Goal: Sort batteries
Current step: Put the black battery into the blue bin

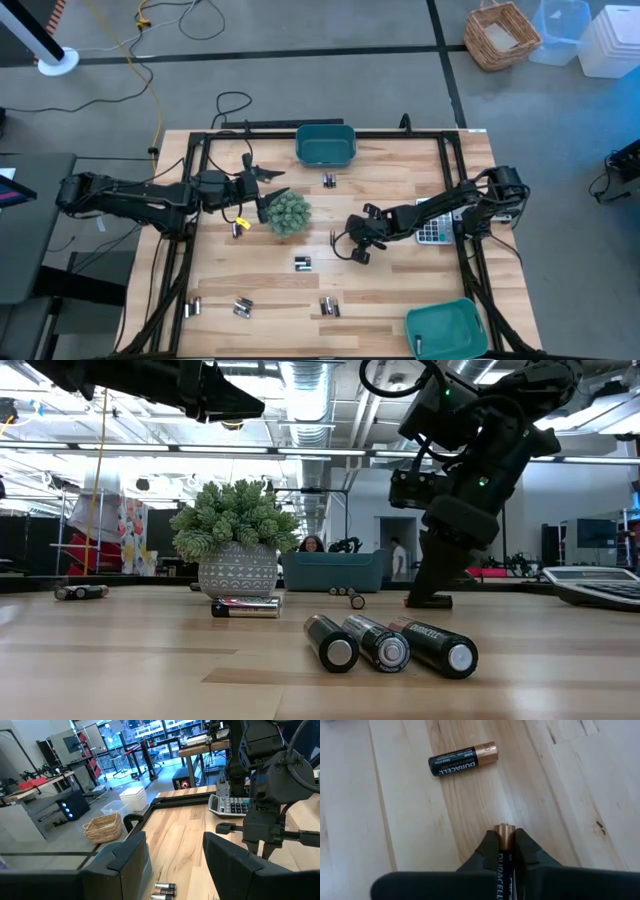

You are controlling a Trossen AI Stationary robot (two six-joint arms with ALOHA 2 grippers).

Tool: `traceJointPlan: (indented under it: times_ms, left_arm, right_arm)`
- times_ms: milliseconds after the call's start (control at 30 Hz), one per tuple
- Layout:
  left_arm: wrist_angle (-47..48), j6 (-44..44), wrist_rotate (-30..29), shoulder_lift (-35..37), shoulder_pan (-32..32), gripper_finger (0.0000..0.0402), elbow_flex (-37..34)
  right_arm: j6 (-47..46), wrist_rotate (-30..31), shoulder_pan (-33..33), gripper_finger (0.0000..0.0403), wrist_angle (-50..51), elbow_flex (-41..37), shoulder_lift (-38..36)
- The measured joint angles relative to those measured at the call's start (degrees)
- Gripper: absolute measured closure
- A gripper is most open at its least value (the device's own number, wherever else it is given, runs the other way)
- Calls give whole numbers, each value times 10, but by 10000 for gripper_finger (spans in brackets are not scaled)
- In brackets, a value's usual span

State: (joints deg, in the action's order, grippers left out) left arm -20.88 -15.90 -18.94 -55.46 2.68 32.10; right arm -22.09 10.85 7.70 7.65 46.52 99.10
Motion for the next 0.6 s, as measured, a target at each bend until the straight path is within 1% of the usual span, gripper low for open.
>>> traceJointPlan:
  times_ms: [167, 333, 467, 600]
  left_arm:
    - [0, -7, 0, 0, 0, 210, 0]
    - [1, -9, 0, 0, 0, 210, 0]
    - [1, -9, 0, 0, 0, 210, 0]
    - [1, -9, 0, 0, 0, 210, 0]
  right_arm:
    - [8, 6, -2, 385, -1, -2, -16]
    - [26, 7, -8, 386, -4, -3, -49]
    - [62, 10, -8, 386, -10, -3, -78]
    - [111, 11, -8, 386, -44, -2, -116]
